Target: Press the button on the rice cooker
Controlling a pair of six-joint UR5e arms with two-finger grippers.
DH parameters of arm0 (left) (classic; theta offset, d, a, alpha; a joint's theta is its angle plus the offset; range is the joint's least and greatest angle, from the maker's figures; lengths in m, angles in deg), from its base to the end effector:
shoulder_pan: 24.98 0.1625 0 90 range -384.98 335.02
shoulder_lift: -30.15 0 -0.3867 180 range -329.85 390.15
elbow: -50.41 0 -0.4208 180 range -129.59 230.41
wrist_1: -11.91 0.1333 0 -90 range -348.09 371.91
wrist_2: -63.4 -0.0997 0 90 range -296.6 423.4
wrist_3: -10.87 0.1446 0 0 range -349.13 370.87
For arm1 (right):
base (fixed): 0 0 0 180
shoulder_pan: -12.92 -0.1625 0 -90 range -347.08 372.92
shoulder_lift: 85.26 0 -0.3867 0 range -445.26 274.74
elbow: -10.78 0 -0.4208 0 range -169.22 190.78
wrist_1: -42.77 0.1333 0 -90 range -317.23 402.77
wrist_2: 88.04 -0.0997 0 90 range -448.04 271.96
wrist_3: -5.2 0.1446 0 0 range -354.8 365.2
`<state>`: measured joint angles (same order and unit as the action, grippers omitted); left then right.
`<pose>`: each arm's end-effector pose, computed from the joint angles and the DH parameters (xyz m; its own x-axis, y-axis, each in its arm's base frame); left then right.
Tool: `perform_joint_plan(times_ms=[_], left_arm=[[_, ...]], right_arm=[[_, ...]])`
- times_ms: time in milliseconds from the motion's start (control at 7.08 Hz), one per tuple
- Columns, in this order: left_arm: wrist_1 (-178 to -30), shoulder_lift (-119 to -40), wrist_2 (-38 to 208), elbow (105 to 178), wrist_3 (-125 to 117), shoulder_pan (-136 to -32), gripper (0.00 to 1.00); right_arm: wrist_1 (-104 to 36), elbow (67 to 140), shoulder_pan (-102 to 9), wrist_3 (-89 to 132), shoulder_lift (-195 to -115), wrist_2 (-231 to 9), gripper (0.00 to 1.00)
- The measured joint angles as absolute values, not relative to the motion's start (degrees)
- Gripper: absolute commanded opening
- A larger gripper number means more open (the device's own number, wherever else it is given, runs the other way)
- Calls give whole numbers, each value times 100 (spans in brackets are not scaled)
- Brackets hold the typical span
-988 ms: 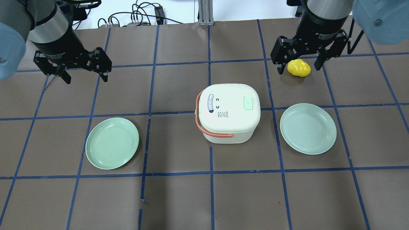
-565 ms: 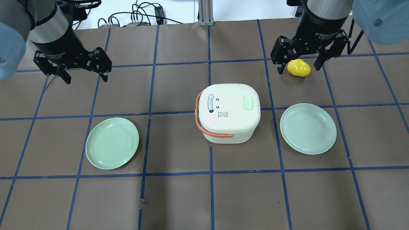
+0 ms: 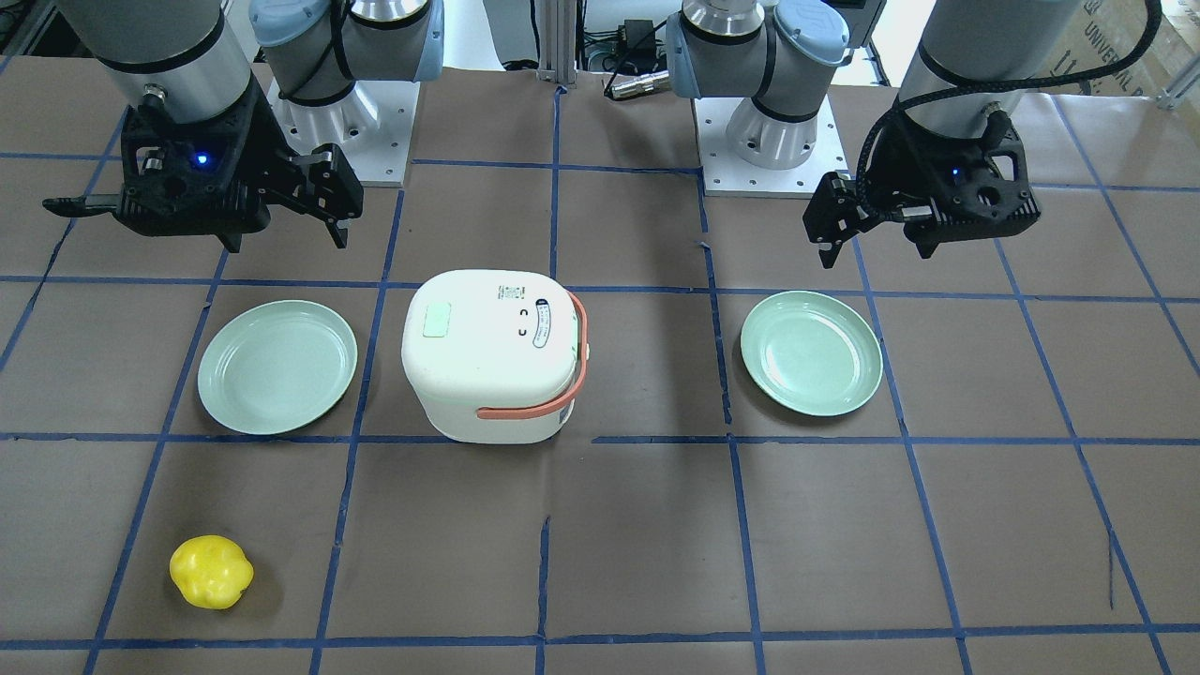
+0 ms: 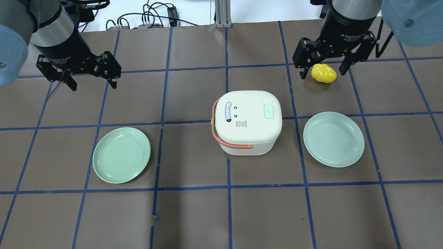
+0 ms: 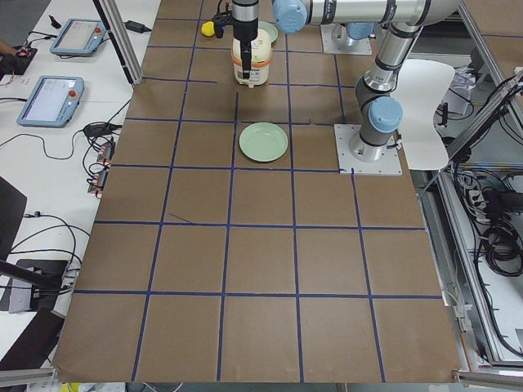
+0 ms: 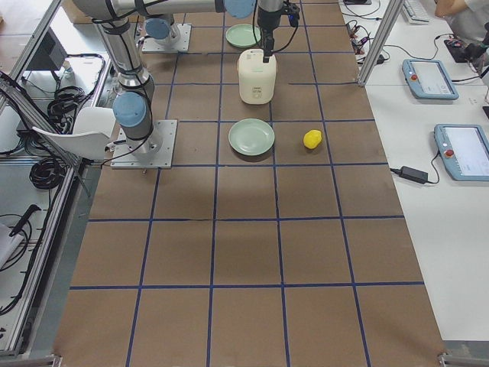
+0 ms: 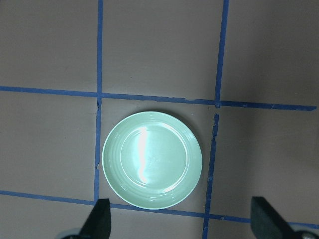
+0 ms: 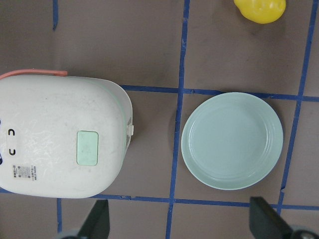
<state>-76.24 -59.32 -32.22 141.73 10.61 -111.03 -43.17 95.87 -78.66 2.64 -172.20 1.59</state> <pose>-0.0831 -0.5265 0.4013 -0.9924 -0.0749 -0.0978 -0.0734 0.9971 -0.0189 0.1489 -0.5314 0.4139 -0.9974 -0.0719 -0.0082 -0.0722 0.9967 0.0382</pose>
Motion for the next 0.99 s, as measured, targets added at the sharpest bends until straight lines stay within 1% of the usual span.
perform_joint_plan(times_ms=[706, 847, 988], left_arm=[[-7625, -5932, -3222, 14173, 1061, -11103, 100], [-7625, -5932, -3222, 14173, 1061, -11103, 100], [-7624, -5932, -3222, 14173, 1061, -11103, 100]], right_arm=[[-4310, 9590, -7866, 257, -17207, 165, 99], [-4311, 9590, -7866, 260, -17214, 158, 94], [-4318, 9590, -7866, 268, -17221, 154, 93]])
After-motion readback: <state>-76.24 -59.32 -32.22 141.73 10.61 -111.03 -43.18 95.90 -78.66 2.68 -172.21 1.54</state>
